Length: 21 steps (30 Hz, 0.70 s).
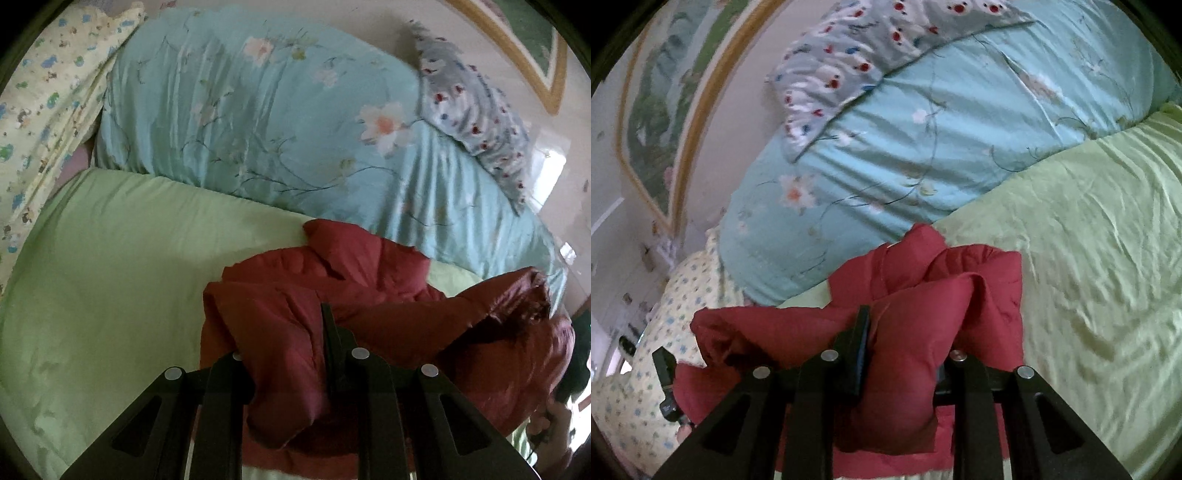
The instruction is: Fold large clothes
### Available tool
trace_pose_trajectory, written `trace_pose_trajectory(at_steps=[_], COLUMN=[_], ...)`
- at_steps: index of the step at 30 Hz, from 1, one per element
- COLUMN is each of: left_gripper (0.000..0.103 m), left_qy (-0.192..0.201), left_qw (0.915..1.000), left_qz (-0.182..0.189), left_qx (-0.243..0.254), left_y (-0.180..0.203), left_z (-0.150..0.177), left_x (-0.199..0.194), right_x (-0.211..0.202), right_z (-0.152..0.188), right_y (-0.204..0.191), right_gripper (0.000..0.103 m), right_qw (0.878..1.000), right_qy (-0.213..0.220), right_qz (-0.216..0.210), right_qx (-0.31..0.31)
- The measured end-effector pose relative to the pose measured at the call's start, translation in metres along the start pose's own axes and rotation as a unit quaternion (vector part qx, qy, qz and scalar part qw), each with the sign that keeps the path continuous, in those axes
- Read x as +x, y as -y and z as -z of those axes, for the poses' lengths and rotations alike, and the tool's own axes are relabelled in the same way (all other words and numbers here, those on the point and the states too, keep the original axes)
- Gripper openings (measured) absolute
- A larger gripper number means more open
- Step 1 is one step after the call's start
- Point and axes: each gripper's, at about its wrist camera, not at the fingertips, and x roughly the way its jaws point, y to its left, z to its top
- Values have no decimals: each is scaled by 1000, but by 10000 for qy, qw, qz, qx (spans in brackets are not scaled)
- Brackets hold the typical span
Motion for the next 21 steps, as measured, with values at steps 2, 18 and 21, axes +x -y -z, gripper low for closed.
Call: trace_pose_trajectory(at_steps=[2, 18, 21], left_gripper=[20, 24, 24], left_qy=[-52, -361, -419], left_qw=[10000, 9981, 9978], left_qz=[-45, -216, -345], left_qx=[-51, -450, -390], left_y=[-1, -13, -14], left_z=[-7, -56, -60], left_x=[18, 160, 187], right_x=[12, 95, 114], right_z=[-4, -27, -29], right_y=[7, 44, 53], right_gripper=[24, 24, 24], right_qw=[10000, 9971, 9959], right_qy=[-20, 19, 57], right_qz=[79, 643, 755], right_qx=[55, 416, 497])
